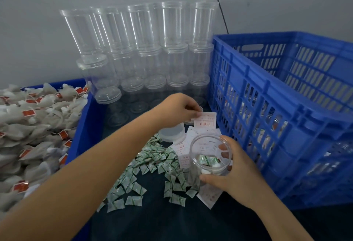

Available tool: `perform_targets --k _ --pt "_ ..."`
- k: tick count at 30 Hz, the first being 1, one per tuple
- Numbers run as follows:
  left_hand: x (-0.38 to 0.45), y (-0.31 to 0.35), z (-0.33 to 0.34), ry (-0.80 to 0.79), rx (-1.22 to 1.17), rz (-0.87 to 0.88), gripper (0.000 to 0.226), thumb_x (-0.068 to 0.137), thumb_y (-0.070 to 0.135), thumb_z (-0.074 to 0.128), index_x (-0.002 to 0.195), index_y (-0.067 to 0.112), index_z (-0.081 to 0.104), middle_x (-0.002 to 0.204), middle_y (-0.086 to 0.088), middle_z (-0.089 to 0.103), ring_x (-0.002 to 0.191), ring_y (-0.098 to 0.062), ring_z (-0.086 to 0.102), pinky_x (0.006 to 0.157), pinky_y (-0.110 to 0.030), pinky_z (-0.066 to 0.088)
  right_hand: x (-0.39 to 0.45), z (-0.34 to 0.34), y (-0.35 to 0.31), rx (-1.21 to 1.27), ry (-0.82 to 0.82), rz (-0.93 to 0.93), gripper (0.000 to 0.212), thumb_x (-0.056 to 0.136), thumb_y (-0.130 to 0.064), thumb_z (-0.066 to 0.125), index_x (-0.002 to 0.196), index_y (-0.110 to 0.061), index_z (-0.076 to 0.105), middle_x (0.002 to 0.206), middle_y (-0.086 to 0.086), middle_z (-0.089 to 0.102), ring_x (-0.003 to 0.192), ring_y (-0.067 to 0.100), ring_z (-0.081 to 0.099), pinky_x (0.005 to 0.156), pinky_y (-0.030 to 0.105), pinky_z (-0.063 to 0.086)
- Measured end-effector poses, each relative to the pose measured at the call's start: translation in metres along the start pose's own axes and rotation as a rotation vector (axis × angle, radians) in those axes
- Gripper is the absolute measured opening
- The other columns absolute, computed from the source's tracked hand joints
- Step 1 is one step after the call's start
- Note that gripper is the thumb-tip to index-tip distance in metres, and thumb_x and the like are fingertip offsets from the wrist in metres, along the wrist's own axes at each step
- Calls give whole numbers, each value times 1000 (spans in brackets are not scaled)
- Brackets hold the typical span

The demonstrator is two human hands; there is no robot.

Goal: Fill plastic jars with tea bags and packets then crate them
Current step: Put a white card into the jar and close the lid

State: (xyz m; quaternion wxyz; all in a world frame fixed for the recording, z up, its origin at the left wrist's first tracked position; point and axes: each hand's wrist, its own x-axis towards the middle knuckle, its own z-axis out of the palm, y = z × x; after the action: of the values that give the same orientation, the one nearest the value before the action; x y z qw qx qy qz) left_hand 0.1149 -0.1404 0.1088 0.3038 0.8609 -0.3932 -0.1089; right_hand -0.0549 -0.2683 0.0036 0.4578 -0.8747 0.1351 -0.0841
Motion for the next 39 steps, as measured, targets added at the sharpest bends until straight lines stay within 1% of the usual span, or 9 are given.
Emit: perform_targets --k 3,8,11,17,19,22,31,36,39 --pt "-18 9 -11 -51 -54 10 11 86 21 69 78 29 69 61 30 62 58 16 55 54 0 39 3 1 -2 -23 5 -10 112 60 -47 92 148 -41 24 137 -21 44 125 4 44 105 31 40" --pt "-31 16 3 -123 -28 -16 4 83 19 72 80 21 70 70 16 66 59 12 57 55 -2 42 5 1 -4 -12 1 8 112 59 -44 93 149 -37 26 143 -15 47 128 8 48 108 39 44" --pt "-34 21 15 -158 44 -14 3 85 22 70 82 24 71 71 18 64 61 13 57 57 -3 43 4 1 -3 7 -2 14 112 59 -42 93 149 -37 26 138 -14 49 122 8 51 101 32 48" --pt "-36 29 30 -168 209 -14 9 88 20 66 93 19 72 84 10 67 73 -3 61 70 -22 54 4 1 -2 -6 7 5 114 57 -46 92 149 -39 24 137 -16 46 120 6 48 95 24 41" --pt "-37 28 31 -161 305 -20 11 88 16 63 94 16 72 92 4 70 85 -12 64 80 -34 55 4 1 -3 5 5 6 115 57 -45 92 149 -40 24 140 -16 45 123 6 48 100 27 43" --pt "-39 27 32 -167 411 -23 14 86 12 61 93 12 73 93 -2 71 88 -20 65 79 -40 55 4 1 -5 11 -3 11 115 58 -44 93 149 -41 23 144 -16 44 127 7 47 108 36 43" --pt "-42 28 38 -115 546 18 11 89 21 61 95 18 69 97 1 67 93 -20 61 68 -31 47 3 0 -9 2 -25 11 132 60 -46 92 151 -51 -3 154 -10 36 135 8 42 110 34 38" --pt "-44 28 38 -103 577 26 13 90 23 60 97 18 70 99 0 67 94 -22 61 72 -34 51 3 -2 -14 -50 -63 -13 134 60 -50 91 154 -48 -5 162 -15 14 143 9 31 115 39 33" --pt "-46 27 38 -100 589 32 14 90 24 60 98 17 69 98 -2 67 94 -23 61 74 -36 52 4 -7 -18 -99 -76 -18 131 59 -58 87 156 -44 -1 158 -17 16 130 -2 29 106 28 32"
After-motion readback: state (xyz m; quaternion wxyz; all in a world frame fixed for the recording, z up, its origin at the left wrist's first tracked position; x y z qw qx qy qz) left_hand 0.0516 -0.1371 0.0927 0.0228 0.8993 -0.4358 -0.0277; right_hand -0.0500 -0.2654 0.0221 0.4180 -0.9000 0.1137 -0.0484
